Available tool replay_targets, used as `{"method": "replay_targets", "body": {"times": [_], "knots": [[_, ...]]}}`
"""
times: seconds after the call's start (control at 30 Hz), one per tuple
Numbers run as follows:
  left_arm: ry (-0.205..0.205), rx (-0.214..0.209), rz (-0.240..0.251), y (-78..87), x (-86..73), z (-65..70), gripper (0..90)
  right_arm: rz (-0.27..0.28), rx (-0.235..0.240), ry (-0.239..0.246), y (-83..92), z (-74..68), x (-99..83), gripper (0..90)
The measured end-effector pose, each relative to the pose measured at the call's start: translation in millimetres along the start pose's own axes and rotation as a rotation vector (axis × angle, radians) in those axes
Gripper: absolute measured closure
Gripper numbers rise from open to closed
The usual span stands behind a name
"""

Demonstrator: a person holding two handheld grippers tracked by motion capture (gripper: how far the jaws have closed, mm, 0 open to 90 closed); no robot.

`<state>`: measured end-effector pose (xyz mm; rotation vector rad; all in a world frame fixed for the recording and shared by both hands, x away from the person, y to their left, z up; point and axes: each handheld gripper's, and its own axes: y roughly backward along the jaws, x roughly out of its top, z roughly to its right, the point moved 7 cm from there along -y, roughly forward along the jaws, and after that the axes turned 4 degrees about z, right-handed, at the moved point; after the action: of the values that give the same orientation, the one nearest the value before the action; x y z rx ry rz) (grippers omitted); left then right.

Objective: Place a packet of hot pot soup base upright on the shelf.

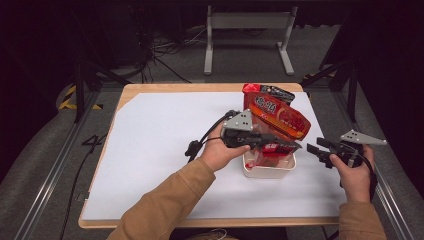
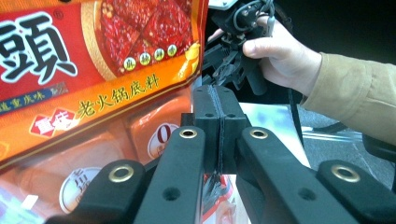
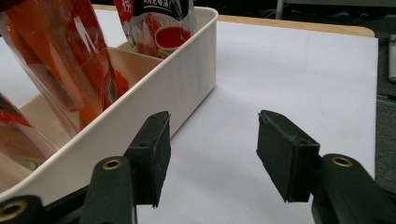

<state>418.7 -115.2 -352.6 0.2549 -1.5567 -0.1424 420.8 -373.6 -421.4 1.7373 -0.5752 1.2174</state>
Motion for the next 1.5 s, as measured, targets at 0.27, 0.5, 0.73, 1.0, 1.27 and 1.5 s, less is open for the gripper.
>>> {"method": "replay_targets", "body": {"times": [0.27,0.5,0.73,1.0,1.27,1.5], "knots": [[0.020,0.005,-0.037,5.1,-11.7,-2.9,89.5,-0.001,0.002,-0.001,-2.3,-0.3,0.8,44.5],[0.027,0.010,-0.073,8.1,-20.1,-4.4,89.2,-0.002,0.008,0.001,-5.9,-1.3,2.7,44.5],[0.071,0.013,-0.068,17.3,-24.0,-10.2,79.3,-0.002,0.016,0.006,-11.0,-2.6,5.7,44.4],[0.101,0.075,-0.012,36.8,-12.4,-7.8,42.5,-0.006,0.029,0.018,-17.3,-5.1,9.6,43.6],[0.099,0.197,-0.030,80.8,-1.6,-5.7,30.7,0.001,0.037,0.019,-19.4,-8.2,13.5,42.1],[0.132,0.311,-0.051,128.3,-14.9,-14.5,24.6,0.000,0.039,0.019,-19.8,-9.8,13.5,39.1]]}}
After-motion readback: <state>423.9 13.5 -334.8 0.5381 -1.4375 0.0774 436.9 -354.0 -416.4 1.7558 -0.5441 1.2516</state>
